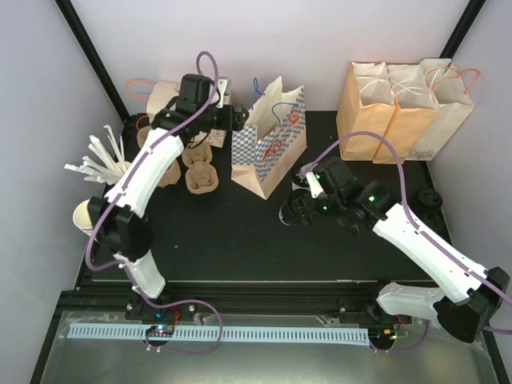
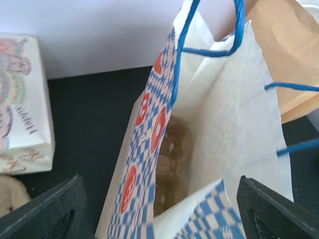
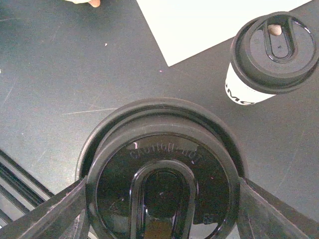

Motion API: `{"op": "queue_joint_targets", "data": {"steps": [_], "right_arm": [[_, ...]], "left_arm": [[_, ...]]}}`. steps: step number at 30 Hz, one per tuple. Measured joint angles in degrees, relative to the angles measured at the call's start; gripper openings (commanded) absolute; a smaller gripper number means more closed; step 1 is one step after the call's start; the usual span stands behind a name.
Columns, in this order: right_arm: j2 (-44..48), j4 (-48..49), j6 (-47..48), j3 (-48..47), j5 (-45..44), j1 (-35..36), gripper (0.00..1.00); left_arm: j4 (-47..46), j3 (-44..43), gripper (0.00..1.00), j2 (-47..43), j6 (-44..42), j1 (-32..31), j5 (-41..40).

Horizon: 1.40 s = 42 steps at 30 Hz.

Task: Pack the takeout coffee

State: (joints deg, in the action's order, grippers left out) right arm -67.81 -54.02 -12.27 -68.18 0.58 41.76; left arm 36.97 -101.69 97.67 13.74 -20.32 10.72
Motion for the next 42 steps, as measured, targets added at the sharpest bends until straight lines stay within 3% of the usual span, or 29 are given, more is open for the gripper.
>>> {"op": "queue_joint_targets", "data": {"steps": [7,12,14,16,18,25,30,42], "right_arm": [[4.0,0.0,0.0,0.4,0.2,0.0,0.73],[6.4,-0.2,0.3,-0.9,0.0,0.0,0.7],[7.3,-0.2,0.5,-2.2,-0.2,0.0,0.7],[8.3,-0.1,0.6,-3.5,-0.4,0.0,0.7],[9.2,-0.1,0.9,-4.8,-0.5,0.0,0.7],[9.4,-1.4,1.1,-8.8,-1.3,0.0,0.68],[9.8,-2.3,1.7,-11.6,-2.8,0.0,0.66],[8.9,-4.6,1.9,-20.8,-3.5,0.0,0.65]], "left_arm": [[6.0,-17.5,0.61,14.8,-2.6,0.0,4.5],[10.0,-18.3,0.52,16.5,-3.8,0.0,6.1],[11.2,-18.6,0.39,16.5,-4.3,0.0,6.3],[12.4,-19.1,0.16,16.5,-4.9,0.0,6.4],[13.6,-19.5,0.03,16.5,-5.6,0.0,6.4],[17.4,-19.6,0.02,14.8,-7.4,0.0,4.7],[20.3,-16.6,0.02,8.4,-7.7,0.0,4.3],[18.3,10.2,0.01,-12.0,-5.3,0.0,6.2]]}}
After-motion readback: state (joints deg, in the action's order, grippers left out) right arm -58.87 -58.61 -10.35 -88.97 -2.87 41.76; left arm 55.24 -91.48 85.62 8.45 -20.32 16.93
